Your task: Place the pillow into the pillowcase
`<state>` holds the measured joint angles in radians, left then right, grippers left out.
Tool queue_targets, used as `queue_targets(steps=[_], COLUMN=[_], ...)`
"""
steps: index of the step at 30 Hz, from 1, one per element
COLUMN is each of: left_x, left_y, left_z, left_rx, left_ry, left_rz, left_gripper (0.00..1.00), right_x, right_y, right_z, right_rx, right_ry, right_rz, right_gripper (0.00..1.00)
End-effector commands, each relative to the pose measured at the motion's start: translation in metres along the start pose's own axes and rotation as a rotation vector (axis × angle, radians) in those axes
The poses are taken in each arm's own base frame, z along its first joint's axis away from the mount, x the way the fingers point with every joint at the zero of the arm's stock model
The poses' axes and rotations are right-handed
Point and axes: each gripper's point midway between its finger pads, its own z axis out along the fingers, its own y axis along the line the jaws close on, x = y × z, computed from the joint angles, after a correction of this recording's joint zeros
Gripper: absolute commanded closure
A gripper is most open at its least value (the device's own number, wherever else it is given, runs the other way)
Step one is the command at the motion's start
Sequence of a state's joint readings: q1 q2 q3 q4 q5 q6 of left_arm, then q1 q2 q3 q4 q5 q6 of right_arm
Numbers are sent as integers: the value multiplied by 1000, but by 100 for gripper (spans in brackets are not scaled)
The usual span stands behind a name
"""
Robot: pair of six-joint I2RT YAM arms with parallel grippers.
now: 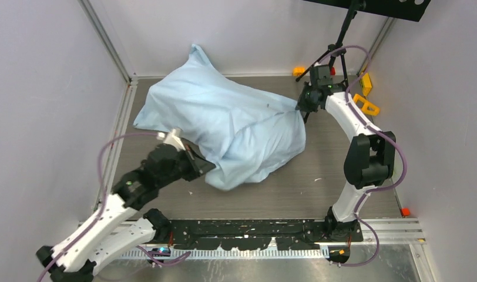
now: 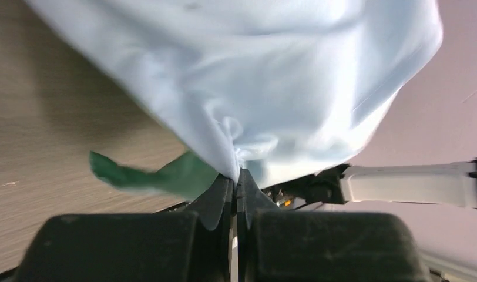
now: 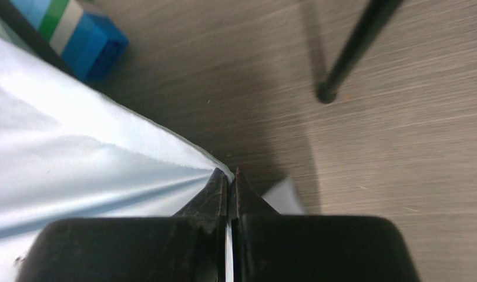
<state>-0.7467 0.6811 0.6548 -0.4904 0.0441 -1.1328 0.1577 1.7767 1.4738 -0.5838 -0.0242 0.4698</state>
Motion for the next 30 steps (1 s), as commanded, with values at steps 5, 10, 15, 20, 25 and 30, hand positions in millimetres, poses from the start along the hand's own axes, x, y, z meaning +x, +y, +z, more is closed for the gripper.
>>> queue_targets(steps=[5,10,15,20,25,30], left_x=[-24,-2,41,68,81,50], left_y=[45,39,2,-4,-25,-58], left_z=[-127,-127,-95,-73,-56,-42], left_rx=[-397,-326,-62,-21,-20,-13], left_ry=[0,105,355,498,518,386], left_rz=[261,252,247,328,475,549], left_gripper=[100,100,100,98,57,45], right_x=[-85,-80,-64,-56,-60,-57], right_y=[-55,-66,-59,-65,-56,-43], right_z=[-43,-41,-38,-37,-48,-94], right_rx=[309,360,331,347,315,252], right_ry=[-196,-180,-156,-152,-150,-204], right_rz=[34,19,-12,-24,-15,11], right_gripper=[100,100,100,100,63,41])
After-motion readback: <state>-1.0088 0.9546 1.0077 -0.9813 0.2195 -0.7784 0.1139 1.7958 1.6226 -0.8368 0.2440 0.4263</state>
